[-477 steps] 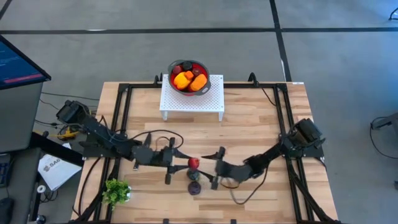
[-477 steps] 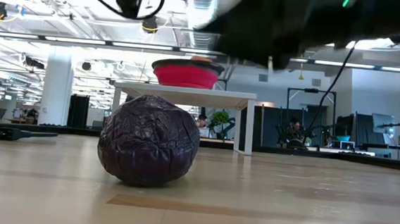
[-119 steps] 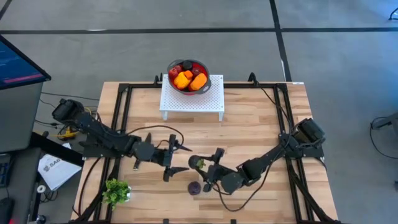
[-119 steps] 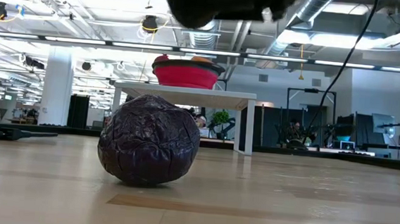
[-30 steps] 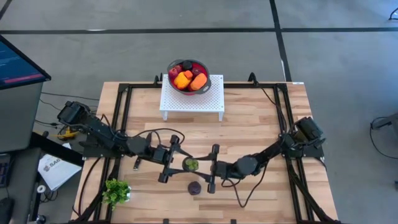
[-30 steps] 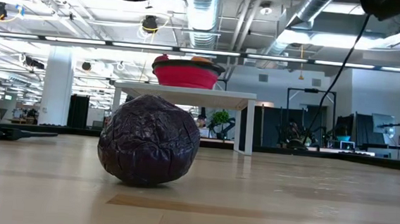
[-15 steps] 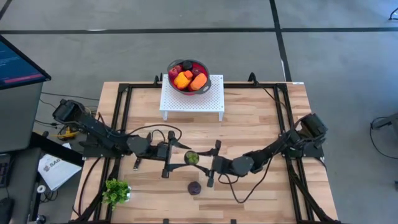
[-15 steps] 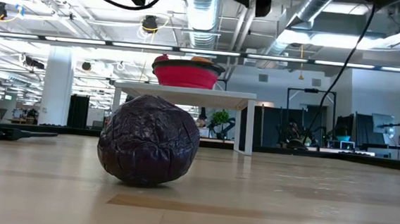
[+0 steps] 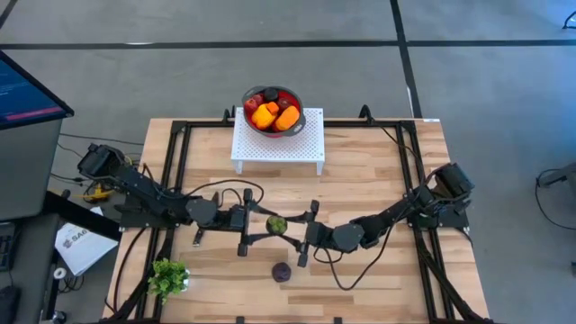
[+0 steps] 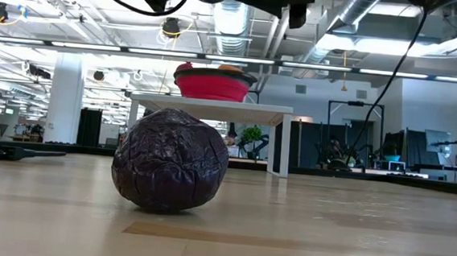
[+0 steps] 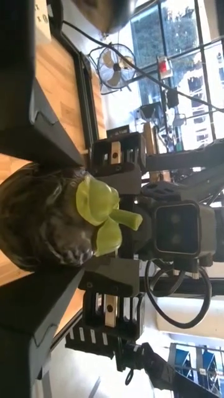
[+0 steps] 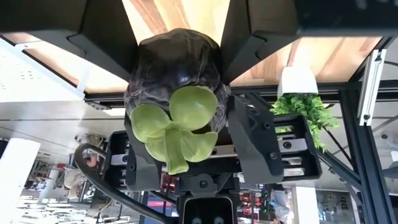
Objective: Pick & Place Fruit
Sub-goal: Put the top purple plum into the red strainer bowl on the shelf
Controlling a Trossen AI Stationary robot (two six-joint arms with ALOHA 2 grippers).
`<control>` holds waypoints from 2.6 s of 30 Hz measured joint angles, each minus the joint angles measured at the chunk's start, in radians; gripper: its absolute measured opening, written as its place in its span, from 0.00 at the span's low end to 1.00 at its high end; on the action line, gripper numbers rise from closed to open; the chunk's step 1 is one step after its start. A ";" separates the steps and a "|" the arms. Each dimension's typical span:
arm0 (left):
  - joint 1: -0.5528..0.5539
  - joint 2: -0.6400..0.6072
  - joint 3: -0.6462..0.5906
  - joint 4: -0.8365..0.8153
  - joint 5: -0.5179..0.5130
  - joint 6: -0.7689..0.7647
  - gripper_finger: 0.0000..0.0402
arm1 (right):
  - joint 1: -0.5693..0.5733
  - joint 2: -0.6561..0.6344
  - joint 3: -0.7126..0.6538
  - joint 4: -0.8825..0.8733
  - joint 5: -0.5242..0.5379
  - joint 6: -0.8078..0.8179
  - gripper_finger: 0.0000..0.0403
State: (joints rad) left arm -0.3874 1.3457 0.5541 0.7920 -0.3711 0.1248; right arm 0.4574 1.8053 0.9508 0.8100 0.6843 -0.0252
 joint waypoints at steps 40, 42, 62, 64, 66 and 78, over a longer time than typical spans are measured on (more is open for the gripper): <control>0.722 -0.026 0.150 -0.008 -0.056 0.090 0.56 | 0.033 -0.063 0.000 -0.450 0.073 0.288 0.69; 0.728 -0.001 0.150 -0.014 -0.049 0.081 0.56 | 0.033 -0.063 0.000 -0.450 0.072 0.288 0.69; 0.755 0.031 0.125 -0.140 -0.205 0.049 0.60 | 0.040 -0.063 0.000 -0.430 0.072 0.288 0.69; 0.756 0.031 0.119 -0.139 -0.206 0.045 0.61 | 0.040 -0.063 0.000 -0.430 0.072 0.288 0.69; 0.755 0.031 0.117 -0.140 -0.205 0.043 0.63 | 0.040 -0.063 0.000 -0.430 0.072 0.288 0.69; 0.755 0.031 0.117 -0.140 -0.204 0.044 0.80 | 0.039 -0.063 0.000 -0.430 0.072 0.288 0.69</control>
State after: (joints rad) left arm 0.3679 1.3762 0.6716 0.6521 -0.5756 0.1684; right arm 0.4965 1.7428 0.9508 0.3802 0.7559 0.2630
